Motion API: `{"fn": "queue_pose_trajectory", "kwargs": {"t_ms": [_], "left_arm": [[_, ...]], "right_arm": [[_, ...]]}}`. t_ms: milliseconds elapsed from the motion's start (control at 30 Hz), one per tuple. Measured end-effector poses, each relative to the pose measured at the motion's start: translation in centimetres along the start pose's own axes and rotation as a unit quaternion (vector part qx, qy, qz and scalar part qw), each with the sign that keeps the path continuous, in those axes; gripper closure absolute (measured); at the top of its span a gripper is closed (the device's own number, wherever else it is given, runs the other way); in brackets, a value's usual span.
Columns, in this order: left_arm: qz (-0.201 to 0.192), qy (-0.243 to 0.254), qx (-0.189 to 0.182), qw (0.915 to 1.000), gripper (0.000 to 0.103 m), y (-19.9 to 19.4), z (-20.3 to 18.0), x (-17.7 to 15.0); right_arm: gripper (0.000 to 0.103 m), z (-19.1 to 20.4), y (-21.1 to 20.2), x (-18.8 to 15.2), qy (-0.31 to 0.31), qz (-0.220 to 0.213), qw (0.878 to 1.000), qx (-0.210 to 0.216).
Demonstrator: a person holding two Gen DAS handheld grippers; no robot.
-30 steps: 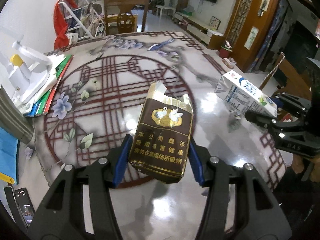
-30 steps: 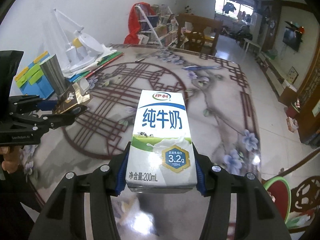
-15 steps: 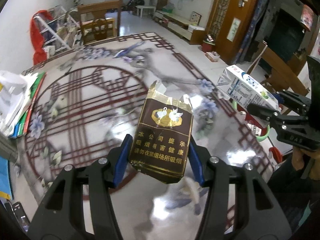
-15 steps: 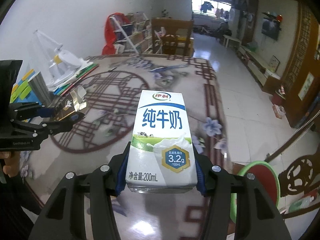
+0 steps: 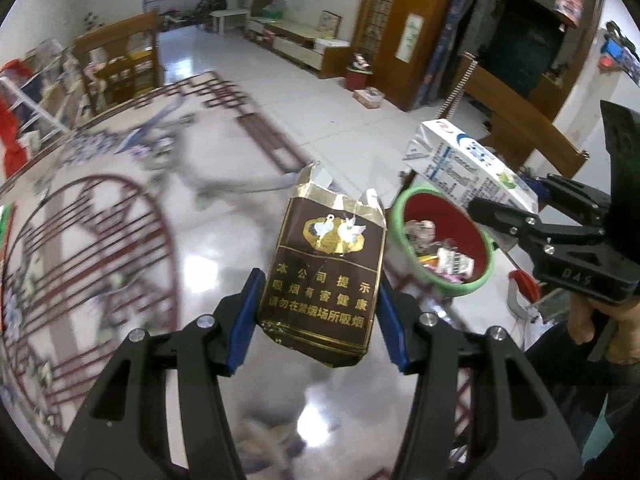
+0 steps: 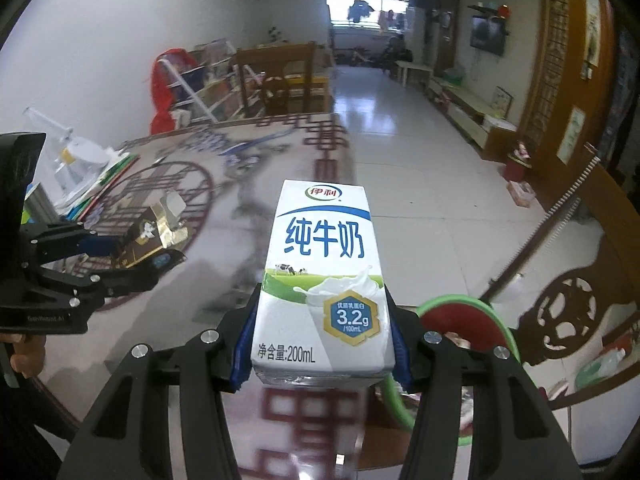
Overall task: Collect trash
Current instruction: 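Carry the milk carton and cigarette pack over the red bin and open both tools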
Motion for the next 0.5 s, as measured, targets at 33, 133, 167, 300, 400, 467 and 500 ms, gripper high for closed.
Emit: {"fn": "queue_pose_trajectory", "kwargs": {"t_ms": [33, 133, 167, 300, 400, 467, 500], "left_arm": [[0.000, 0.004, -0.009, 1.0000, 0.051, 0.3, -1.2, 0.5], [0.002, 0.010, -0.033, 0.9994, 0.051, 1.2, -4.1, 1.8], [0.004, 0.013, -0.042, 0.9990, 0.051, 1.5, -5.0, 2.2], [0.012, 0.021, -0.073, 0.9971, 0.051, 2.7, -8.7, 3.5], [0.023, 0.024, -0.098, 0.9947, 0.051, 3.7, -11.6, 4.5], [0.029, 0.025, -0.110, 0.9932, 0.051, 4.4, -13.1, 4.9], [0.032, 0.026, -0.115, 0.9924, 0.051, 4.7, -13.9, 5.1]], "right_arm": [[0.052, -0.7, -0.3, -0.2, 0.004, -0.001, 1.000, -0.004], [0.052, -3.4, -1.3, -0.7, 0.022, -0.005, 1.000, -0.021], [0.052, -4.8, -1.7, -1.0, 0.031, -0.007, 0.999, -0.029], [0.052, -8.1, -2.9, -1.8, 0.054, -0.011, 0.997, -0.047], [0.052, -10.6, -3.8, -2.4, 0.070, -0.012, 0.996, -0.062], [0.052, -12.4, -4.5, -3.0, 0.079, -0.013, 0.994, -0.072], [0.052, -13.0, -4.7, -3.2, 0.083, -0.012, 0.994, -0.074]]}}
Point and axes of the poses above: each gripper's, at about its wrist camera, not at the fingertips, and y roughly the way its jaws point, z to its left, x to its top, the point moved 5 cm from there along y, roughly the way its jaws point, and after that the axes turned 14 degrees about x, right-handed, at the moved point
